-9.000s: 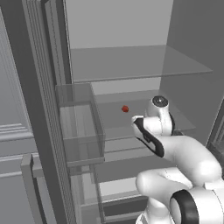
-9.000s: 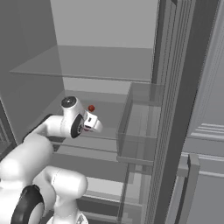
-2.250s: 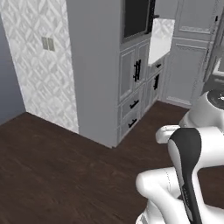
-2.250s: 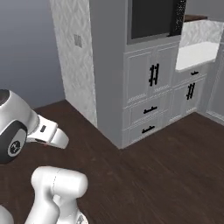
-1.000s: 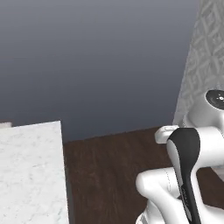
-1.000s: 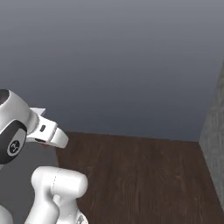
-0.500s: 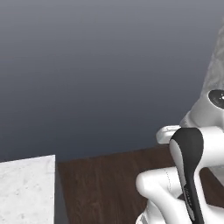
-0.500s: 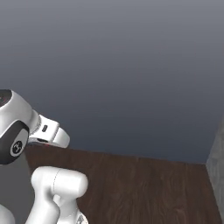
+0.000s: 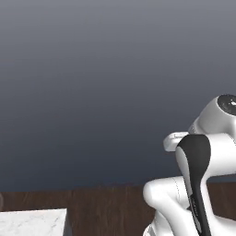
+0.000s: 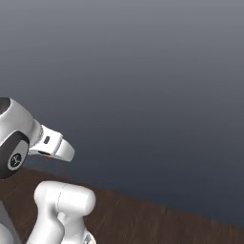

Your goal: Take the strawberry from the fridge and place it on top of the pancake, located on the dining counter.

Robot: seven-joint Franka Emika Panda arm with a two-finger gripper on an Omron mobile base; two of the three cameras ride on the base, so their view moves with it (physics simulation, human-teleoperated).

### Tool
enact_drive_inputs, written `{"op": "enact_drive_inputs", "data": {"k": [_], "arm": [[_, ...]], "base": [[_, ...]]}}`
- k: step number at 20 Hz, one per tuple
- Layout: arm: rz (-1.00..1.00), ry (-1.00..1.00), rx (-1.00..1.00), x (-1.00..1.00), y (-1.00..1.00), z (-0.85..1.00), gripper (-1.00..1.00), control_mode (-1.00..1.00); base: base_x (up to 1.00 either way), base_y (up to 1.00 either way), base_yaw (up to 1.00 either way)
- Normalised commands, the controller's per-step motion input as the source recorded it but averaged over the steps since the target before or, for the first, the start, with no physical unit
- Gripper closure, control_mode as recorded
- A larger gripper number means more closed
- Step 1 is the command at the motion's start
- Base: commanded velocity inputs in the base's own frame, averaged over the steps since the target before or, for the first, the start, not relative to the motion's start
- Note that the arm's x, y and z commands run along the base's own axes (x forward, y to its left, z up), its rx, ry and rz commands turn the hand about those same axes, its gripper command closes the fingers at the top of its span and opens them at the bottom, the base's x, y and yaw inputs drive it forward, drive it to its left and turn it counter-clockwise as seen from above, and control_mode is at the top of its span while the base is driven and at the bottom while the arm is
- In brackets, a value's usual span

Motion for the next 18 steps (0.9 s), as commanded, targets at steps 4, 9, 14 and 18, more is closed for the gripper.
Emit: {"op": "enact_drive_inputs", "data": {"k": [4,9,14,18], "arm": [[0.0,0.0,0.0,0.0,0.0,0.0,1.0,1.0],[0.0,0.0,0.0,0.0,0.0,0.0,1.0,1.0],[0.0,0.0,0.0,0.0,0.0,0.0,1.0,1.0],[0.0,0.0,0.0,0.0,0.0,0.0,1.0,1.0]], "base": [[1.0,0.0,0.77],[1.0,-0.11,0.78],[1.0,-0.23,0.83],[0.94,-0.32,0.83]]}}
